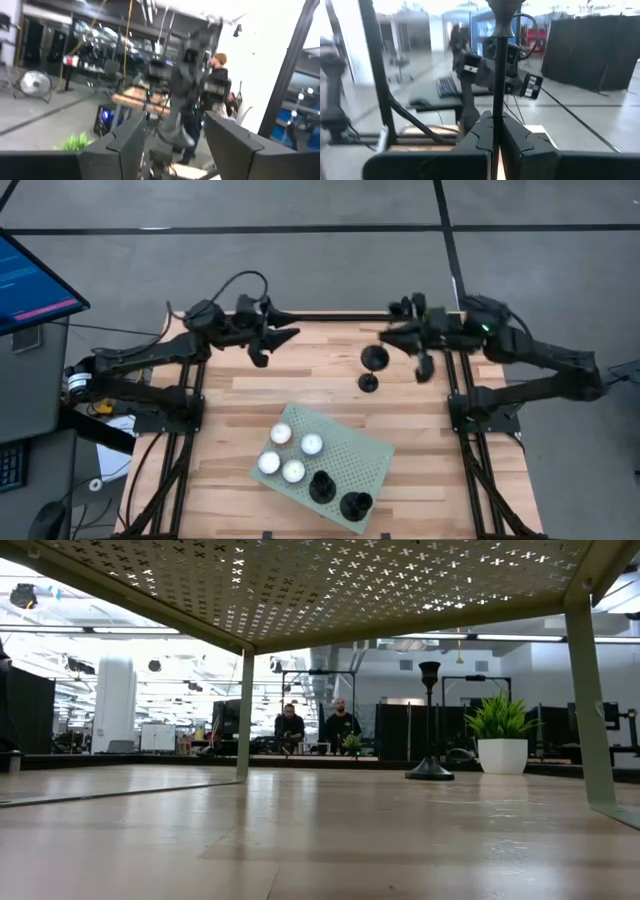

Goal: Pick & Place candle stick holders
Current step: Put the candle holder on the shelf aligned with the other candle holder

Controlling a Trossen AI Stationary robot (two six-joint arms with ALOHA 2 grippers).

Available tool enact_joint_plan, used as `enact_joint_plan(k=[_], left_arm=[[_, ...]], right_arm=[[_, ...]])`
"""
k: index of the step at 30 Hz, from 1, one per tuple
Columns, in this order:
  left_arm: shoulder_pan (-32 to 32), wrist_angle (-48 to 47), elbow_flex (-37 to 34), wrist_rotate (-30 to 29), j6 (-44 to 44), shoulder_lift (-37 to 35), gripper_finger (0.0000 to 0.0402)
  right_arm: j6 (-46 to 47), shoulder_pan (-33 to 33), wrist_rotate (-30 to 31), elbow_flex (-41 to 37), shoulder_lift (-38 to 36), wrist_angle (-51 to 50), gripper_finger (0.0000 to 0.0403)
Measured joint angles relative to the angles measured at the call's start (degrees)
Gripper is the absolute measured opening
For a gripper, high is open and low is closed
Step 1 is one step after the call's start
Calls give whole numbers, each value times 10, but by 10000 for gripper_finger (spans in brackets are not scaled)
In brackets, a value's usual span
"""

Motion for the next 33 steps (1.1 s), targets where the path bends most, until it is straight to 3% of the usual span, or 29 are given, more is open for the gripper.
enact_joint_plan(k=[7, 12, 19, 22, 28, 33], left_arm=[[0, 2, 0, -41, -15, -39, 175], [0, 1, 0, -40, -36, -45, 161], [0, 1, 0, -40, -41, -45, 148], [0, 0, 0, -33, -54, -49, 145], [0, 1, 0, -19, -56, -66, 144], [0, 0, 0, -19, -56, -85, 144]], right_arm=[[75, 142, 88, -197, -134, 117, 0], [73, 308, 261, -258, -141, 174, 0], [12, 487, 509, -268, -28, 298, 0], [29, 512, 545, -269, 35, 354, 0], [67, 527, 559, -269, 151, 493, 0], [66, 567, 636, -266, 217, 577, 0]])
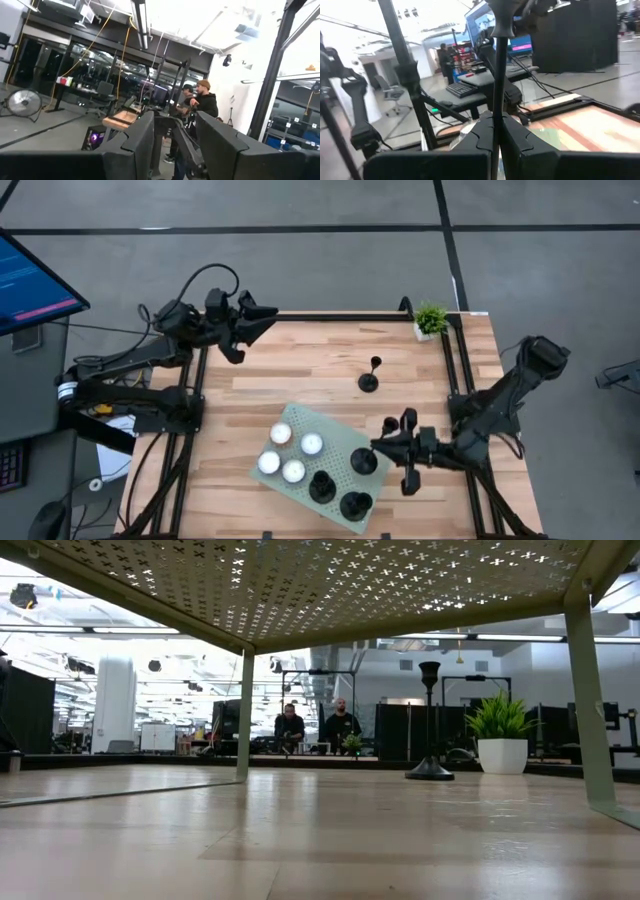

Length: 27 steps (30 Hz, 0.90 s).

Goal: Pick & Place candle stick holders
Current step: Put the candle holder on the shelf aligned with the other candle holder

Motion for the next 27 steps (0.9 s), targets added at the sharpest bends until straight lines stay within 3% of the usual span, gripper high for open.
enact_joint_plan(k=[4, 11, 20, 27], left_arm=[[0, -1, 0, 0, 0, -10, 144], [0, -2, 0, 0, 2, -8, 144], [0, -2, 0, 0, 0, -8, 144], [0, -2, 0, 0, 0, -7, 144]], right_arm=[[0, 27, 49, 18, 32, 3, 0], [0, 40, 71, 46, 75, -8, 0], [17, 76, 126, 48, 89, -21, 0], [-32, 91, 165, 48, 84, -22, 0]])
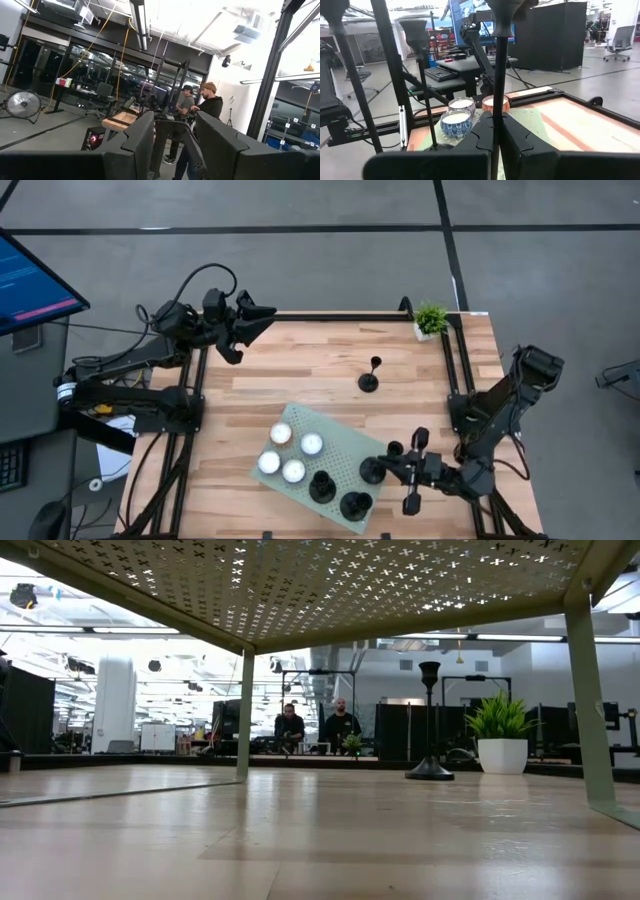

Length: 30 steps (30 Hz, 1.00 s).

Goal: Pick & Place candle stick holders
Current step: Put the candle holder on the shelf aligned with the other candle holder

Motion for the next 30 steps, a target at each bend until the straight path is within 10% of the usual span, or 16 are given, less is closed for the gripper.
enact_joint_plan(k=[30], left_arm=[[2, -1, 0, 0, 0, 0, 144]], right_arm=[[40, -24, -80, 0, -11, -82, 0]])
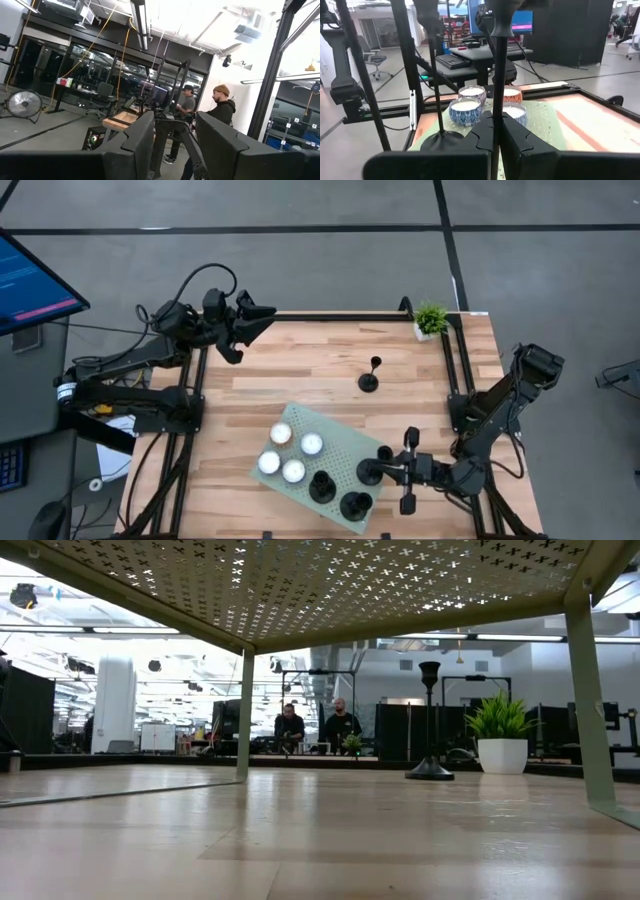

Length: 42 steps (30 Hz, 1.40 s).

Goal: Pick & Place candle stick holders
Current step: Put the candle holder on the shelf aligned with the other candle holder

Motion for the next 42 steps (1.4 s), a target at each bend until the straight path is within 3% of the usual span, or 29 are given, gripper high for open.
enact_joint_plan(k=[13, 27, 36, 39, 42], left_arm=[[0, 0, 0, 0, 5, 0, 144], [0, 0, 0, 0, 6, 0, 144], [0, 0, 0, 0, 6, 0, 144], [0, 0, 0, 0, 6, 0, 144], [0, -6, 0, 0, 6, 0, 144]], right_arm=[[18, 6, 2, 0, 0, -9, 18], [19, 2, 47, 0, 0, -17, 114], [20, 7, 49, 0, -45, -18, 211], [-20, 26, 100, 0, -85, -18, 229], [-82, 55, 204, 0, -140, -17, 232]])
